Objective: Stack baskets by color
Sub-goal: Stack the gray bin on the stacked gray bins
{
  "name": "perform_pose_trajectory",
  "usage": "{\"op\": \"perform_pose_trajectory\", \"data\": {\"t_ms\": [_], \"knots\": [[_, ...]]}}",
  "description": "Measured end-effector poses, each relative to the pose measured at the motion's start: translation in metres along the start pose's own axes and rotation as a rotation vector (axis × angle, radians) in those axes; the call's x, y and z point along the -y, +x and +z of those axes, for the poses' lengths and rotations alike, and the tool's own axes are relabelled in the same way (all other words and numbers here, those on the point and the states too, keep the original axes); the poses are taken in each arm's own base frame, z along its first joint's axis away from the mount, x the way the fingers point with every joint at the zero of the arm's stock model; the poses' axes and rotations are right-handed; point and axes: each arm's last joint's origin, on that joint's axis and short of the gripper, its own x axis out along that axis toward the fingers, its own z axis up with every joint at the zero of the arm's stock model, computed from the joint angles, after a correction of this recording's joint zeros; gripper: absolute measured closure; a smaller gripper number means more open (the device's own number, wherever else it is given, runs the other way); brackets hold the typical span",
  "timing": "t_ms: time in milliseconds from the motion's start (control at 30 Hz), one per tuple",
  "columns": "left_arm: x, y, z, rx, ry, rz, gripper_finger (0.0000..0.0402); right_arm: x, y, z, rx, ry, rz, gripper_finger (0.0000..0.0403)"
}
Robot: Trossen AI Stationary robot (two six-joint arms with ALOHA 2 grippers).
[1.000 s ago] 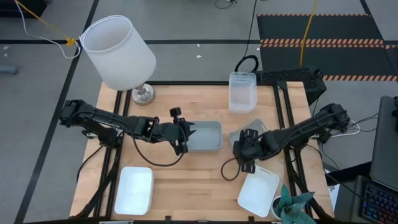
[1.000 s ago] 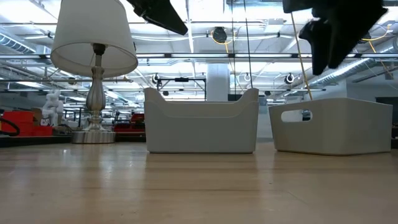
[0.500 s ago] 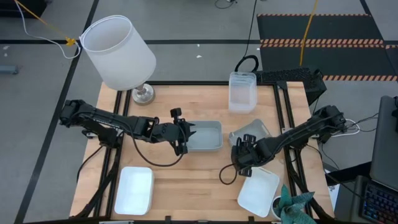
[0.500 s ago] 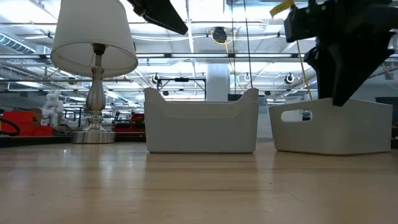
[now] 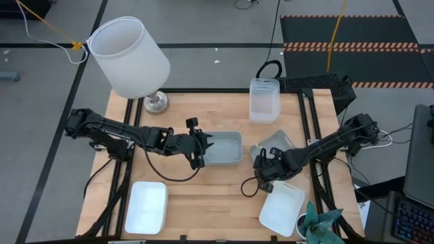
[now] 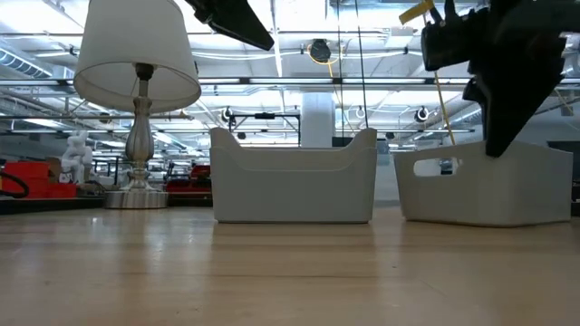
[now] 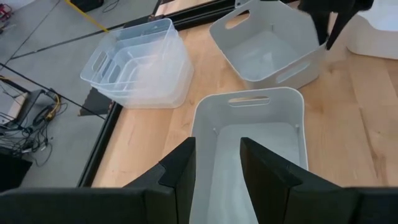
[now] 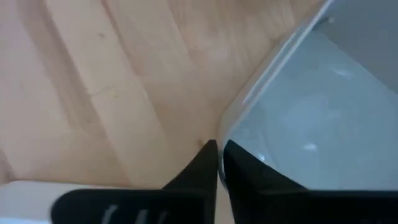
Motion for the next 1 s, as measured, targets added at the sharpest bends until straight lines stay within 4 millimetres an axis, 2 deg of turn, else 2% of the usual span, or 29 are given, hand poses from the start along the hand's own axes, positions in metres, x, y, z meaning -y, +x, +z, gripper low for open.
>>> {"op": "perform_pose_trajectory", "data": {"t_ms": [67,233,667,800,1000], "knots": [[0.000,0.000,0.000,0.000,0.000,0.000,0.0276,-0.001,-0.005,-0.002,0.004,0.025,0.023,0.0395],[0.000,0.000,0.000,0.000,0.000,0.000,0.0276,-0.002,-0.019,-0.008,0.034,0.044,0.068,0.0393],[0.000,0.000,0.001,0.007,-0.003,0.000,0.0276,0.000,-0.062,-0.037,0.107,-0.190,0.180,0.0401],[0.000,0.000,0.003,0.030,-0.016,0.003,0.0276,-0.004,-0.089,-0.044,0.127,-0.319,0.201,0.0402],[-0.001,-0.001,0.010,0.092,-0.057,0.008,0.0276,-0.016,-0.133,-0.047,0.259,-0.504,0.243,0.0402]]}}
